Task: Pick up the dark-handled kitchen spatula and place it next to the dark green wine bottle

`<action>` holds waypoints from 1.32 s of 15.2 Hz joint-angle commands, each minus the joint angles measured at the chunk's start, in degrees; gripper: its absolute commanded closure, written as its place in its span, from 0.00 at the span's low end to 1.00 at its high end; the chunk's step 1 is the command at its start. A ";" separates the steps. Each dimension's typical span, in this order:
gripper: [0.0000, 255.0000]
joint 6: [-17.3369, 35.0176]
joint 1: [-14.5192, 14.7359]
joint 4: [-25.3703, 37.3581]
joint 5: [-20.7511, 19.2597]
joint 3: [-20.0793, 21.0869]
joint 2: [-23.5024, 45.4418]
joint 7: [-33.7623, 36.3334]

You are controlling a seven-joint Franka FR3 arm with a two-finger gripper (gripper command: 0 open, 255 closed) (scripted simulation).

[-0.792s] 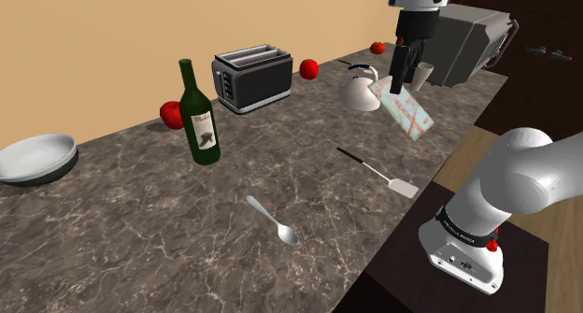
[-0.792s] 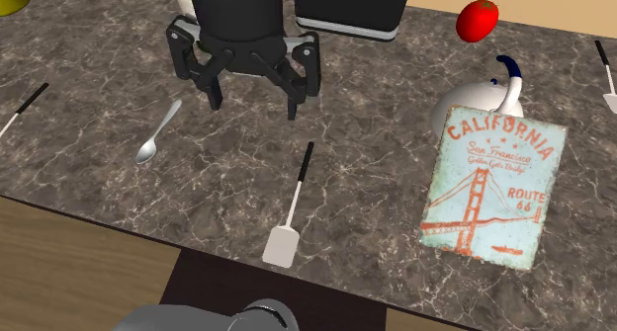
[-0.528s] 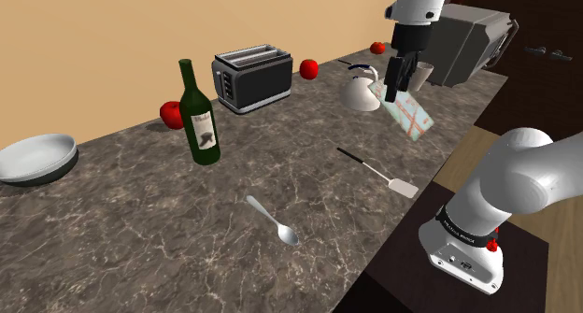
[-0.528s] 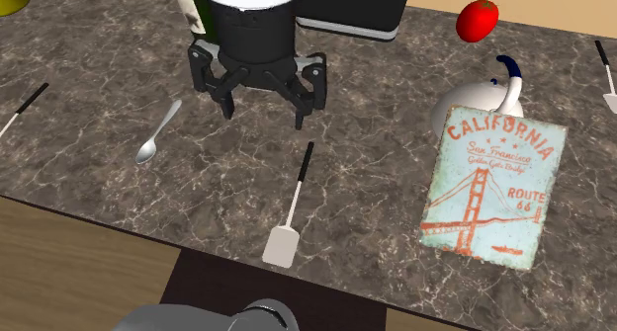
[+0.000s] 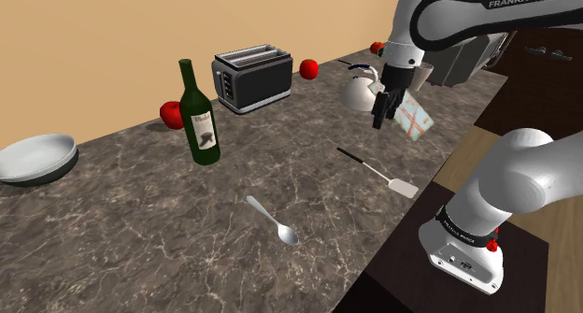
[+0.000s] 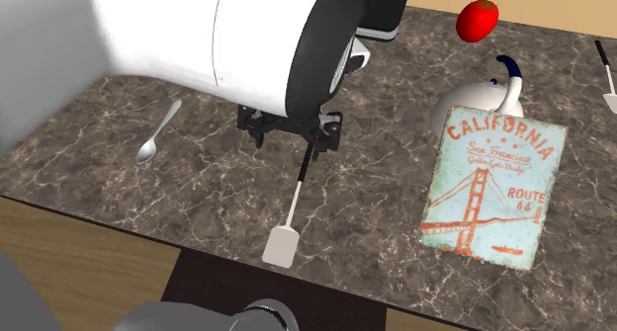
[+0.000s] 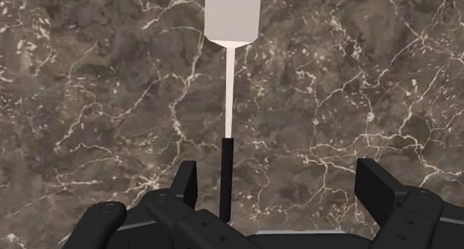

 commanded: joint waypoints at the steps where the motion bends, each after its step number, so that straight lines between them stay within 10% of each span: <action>1: 0.00 5.32 -0.35 -2.92 0.44 -0.88 1.77 -0.88; 9: 0.00 27.04 -0.36 -10.72 4.25 -5.11 14.37 -6.42; 20: 0.00 36.52 1.68 -13.29 7.33 -5.52 21.24 -8.44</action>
